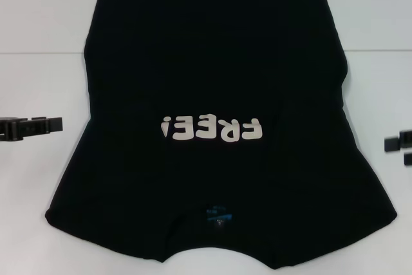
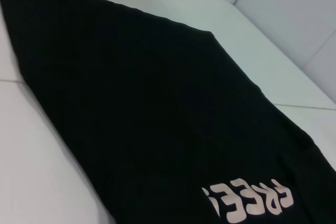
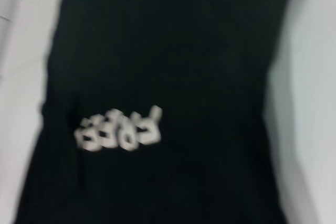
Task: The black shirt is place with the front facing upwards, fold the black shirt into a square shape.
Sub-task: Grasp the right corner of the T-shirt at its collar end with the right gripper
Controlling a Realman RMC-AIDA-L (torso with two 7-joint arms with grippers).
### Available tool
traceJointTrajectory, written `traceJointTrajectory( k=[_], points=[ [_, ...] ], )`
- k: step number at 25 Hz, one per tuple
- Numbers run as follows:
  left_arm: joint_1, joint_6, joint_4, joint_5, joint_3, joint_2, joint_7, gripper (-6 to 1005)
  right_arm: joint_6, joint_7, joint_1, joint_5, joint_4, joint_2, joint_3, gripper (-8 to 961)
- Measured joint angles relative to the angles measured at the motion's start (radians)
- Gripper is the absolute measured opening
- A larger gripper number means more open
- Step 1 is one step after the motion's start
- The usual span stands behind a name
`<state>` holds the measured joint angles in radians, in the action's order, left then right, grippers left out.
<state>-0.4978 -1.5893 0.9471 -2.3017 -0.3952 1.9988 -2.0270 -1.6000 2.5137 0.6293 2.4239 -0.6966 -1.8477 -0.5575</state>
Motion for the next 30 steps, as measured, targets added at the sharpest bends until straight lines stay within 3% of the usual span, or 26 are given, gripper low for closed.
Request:
traceJointTrajectory(
  k=[8, 30],
  points=[
    [-0.001, 0.029, 0.002, -0.004, 0.003, -0.002, 0.002, 474, 0.081, 0.002, 0.029, 0.108, 0.043, -0.041, -0.042, 761],
    [-0.011, 0.052, 0.004, -0.006, 0.007, -0.008, -0.003, 472, 0.107, -0.016, 0.001, 0.138, 0.048, -0.084, -0.086, 761]
  ],
)
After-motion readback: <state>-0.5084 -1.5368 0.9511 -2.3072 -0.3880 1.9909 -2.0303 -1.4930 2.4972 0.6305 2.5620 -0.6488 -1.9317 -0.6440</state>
